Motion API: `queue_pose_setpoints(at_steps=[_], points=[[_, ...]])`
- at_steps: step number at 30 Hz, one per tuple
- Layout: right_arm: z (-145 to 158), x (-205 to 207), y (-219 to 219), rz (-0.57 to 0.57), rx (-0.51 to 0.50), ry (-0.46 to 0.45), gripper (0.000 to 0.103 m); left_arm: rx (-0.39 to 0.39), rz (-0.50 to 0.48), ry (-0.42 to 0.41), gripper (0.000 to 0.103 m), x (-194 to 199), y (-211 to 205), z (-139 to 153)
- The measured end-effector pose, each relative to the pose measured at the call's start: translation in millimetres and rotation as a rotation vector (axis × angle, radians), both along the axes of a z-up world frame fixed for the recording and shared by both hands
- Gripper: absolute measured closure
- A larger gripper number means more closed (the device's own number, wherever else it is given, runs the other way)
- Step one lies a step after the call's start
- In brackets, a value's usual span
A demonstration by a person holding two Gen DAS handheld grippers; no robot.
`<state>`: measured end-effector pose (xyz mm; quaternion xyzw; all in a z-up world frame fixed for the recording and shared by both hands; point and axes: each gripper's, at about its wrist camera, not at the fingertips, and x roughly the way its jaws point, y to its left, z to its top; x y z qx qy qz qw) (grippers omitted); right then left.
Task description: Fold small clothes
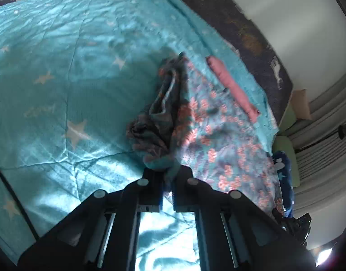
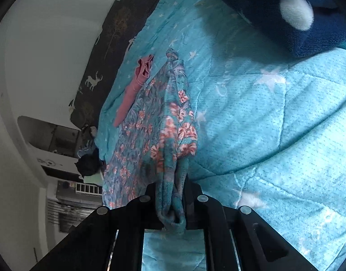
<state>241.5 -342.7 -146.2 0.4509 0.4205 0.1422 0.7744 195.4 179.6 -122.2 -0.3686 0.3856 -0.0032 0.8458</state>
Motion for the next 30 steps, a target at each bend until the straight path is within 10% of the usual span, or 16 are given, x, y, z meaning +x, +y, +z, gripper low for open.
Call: queue_pose_setpoints(at_steps=[12, 30], points=[[57.3, -44.0, 5.4, 0.074, -0.033, -0.09, 0.095, 0.057, -0.065, -0.068, 0.098, -45.1, 1.6, 43.5], [19.3, -123.2, -23.0, 0.074, -0.268, 0.18, 0.078, 0.191, -0.121, 0.022, 0.098, -112.8, -18.2, 30.0]])
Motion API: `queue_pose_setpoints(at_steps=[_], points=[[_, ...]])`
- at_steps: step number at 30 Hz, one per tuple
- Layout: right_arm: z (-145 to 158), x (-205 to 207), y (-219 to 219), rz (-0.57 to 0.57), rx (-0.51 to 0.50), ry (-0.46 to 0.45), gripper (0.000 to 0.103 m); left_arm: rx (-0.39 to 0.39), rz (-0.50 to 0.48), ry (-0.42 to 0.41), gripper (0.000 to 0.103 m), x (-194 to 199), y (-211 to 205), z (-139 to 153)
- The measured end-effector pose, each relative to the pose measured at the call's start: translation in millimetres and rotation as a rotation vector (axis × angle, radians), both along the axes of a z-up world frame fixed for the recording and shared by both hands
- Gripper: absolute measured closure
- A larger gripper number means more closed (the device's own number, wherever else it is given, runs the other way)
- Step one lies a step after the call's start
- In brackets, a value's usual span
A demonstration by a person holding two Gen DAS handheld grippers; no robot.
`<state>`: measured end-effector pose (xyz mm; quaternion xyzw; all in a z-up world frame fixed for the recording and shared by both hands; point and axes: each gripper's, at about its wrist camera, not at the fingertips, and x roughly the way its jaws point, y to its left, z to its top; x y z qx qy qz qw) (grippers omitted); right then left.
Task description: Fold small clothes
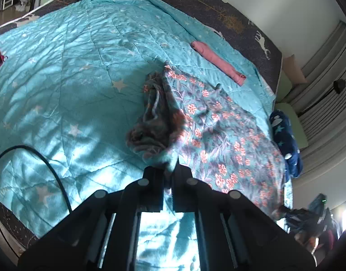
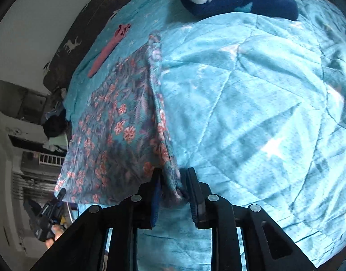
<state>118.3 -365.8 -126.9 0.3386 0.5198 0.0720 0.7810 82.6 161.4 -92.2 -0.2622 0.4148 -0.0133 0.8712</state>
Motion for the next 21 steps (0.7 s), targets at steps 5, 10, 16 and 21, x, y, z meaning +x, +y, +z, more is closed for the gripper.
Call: queue_pose_setpoints(at_steps=[5, 10, 16, 21], points=[[38.3, 15.2, 18.2, 0.013, -0.251, -0.151, 0.071, 0.009, 0.005, -0.011, 0.098, 4.8, -2.6, 3.8], [68.6, 36.9, 79.0, 0.2, -0.276, -0.302, 0.065, 0.02, 0.026, -0.013, 0.098, 5.3, -7.3, 10.5], [23.7, 80.1, 147.8, 0.416, -0.296, -0.193, 0.058, 0.035, 0.056, 0.005, 0.098, -1.7, -8.1, 10.5], [9.5, 89.8, 145.2, 0.425, -0.267, -0.176, 0.058, 0.03, 0.069, 0.038, 0.097, -2.6, -5.2, -3.0]])
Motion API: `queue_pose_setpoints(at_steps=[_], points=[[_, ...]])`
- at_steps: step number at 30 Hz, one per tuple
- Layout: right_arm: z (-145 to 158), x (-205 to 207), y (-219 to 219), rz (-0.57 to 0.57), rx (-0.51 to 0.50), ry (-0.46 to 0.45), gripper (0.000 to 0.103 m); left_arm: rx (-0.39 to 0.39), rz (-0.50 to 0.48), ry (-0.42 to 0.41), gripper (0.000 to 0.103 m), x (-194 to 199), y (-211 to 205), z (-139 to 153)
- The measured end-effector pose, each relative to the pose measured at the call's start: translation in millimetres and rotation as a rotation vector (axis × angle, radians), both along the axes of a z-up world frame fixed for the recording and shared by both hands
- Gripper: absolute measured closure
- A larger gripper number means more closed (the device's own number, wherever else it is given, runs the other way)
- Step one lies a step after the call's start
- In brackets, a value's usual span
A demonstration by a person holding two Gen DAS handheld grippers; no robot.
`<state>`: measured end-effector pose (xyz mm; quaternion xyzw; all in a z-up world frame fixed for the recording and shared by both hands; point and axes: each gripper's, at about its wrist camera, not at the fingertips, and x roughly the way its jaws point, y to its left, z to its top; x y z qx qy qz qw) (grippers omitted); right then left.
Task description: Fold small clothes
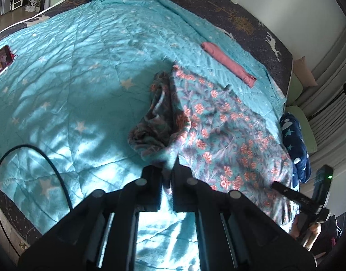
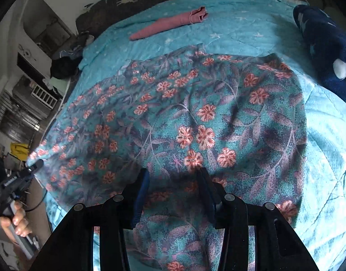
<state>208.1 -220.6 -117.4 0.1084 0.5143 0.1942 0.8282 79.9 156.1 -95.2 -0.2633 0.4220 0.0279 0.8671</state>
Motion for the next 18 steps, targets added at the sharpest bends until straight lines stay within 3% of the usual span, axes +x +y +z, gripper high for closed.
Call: queue_pose_setpoints(at_steps=[2, 4, 6, 13, 15, 18], points=[[4.6, -1.2, -2.4, 0.002, 0.018, -0.002, 0.058, -0.026, 0.005, 0.029, 0.094, 2.8, 2.2, -9.0], [7.8, -4.9, -8.1, 0.004, 0.026, 0.0, 0.058, -0.046, 0.016, 0.05, 0.079, 4.8, 3.9, -15.9], [11.4, -7.4, -12.4, -0.003, 0.019, -0.005, 0.058, -0.055, 0.022, 0.058, 0.074, 5.0, 4.4, -20.0], [34.0, -2.1, -1.1, 0.019, -0.045, -0.04, 0.053, -0.077, 0.005, 0.019, 0.076, 9.7, 6.7, -20.4], [41.2, -1.4, 10.7, 0.024, -0.084, -0.075, 0.051, -0.08, 0.001, 0.004, 0.088, 10.2, 8.6, -19.0], [47.3, -3.0, 31.2, 0.053, -0.137, -0.124, 0.044, -0.111, -0.002, -0.02, 0.093, 9.4, 14.5, -15.8]])
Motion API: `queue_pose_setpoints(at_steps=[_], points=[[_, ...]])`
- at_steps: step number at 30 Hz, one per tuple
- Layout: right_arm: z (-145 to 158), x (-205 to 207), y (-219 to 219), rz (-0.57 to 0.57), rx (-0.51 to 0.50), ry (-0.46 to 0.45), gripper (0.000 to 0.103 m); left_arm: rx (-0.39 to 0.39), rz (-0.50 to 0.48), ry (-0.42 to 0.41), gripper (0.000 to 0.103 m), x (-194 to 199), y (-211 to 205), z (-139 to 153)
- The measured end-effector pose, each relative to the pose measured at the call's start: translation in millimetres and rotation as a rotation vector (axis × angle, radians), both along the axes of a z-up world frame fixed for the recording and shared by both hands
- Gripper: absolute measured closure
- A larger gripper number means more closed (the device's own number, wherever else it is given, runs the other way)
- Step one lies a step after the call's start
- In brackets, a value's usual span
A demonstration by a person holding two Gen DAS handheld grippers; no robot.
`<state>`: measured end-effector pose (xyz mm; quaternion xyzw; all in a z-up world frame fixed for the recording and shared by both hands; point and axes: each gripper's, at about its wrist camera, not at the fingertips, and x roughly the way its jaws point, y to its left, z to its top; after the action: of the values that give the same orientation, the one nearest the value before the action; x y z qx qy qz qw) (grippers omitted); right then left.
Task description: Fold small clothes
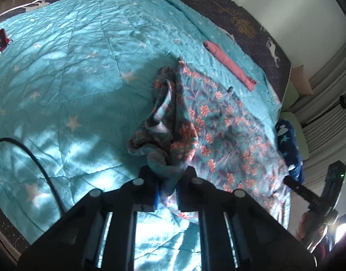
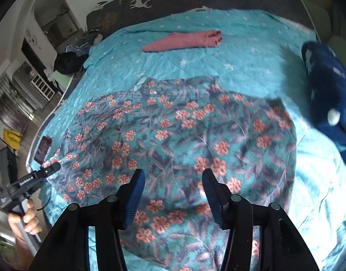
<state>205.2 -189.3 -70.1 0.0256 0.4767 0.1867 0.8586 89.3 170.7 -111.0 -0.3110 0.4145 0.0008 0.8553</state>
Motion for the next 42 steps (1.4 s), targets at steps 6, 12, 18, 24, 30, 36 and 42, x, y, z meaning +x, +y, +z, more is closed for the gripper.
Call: queue_pose_setpoints(at_steps=[6, 12, 18, 24, 30, 36, 42], points=[[-12.5, 4.5, 26.8, 0.021, -0.047, 0.055, 0.042, -0.025, -0.017, -0.005, 0.093, 0.1, 4.9, 1.0], [-25.9, 2.5, 16.6, -0.017, -0.064, 0.101, 0.042, -0.051, -0.016, -0.006, 0.093, 0.5, 7.4, 2.4], [-16.2, -0.4, -16.5, -0.104, -0.013, 0.082, 0.041, -0.032, -0.008, -0.042, 0.094, 7.1, -2.9, 26.5], [-8.3, -9.7, -45.0, -0.136, 0.055, 0.047, 0.04, 0.03, -0.093, -0.137, 0.094, 22.3, -48.5, 67.5], [-6.7, -17.7, -79.1, -0.162, 0.111, 0.045, 0.04, 0.089, -0.303, -0.184, 0.094, 46.4, -143.8, 83.5], [-4.2, -23.6, -119.9, -0.228, 0.128, 0.061, 0.04, 0.155, -0.582, -0.093, 0.094, 51.8, -251.1, 40.9], [-10.9, -25.1, -136.9, -0.224, 0.192, 0.102, 0.039, 0.142, -0.61, -0.03, 0.094, 49.5, -251.6, 20.4]])
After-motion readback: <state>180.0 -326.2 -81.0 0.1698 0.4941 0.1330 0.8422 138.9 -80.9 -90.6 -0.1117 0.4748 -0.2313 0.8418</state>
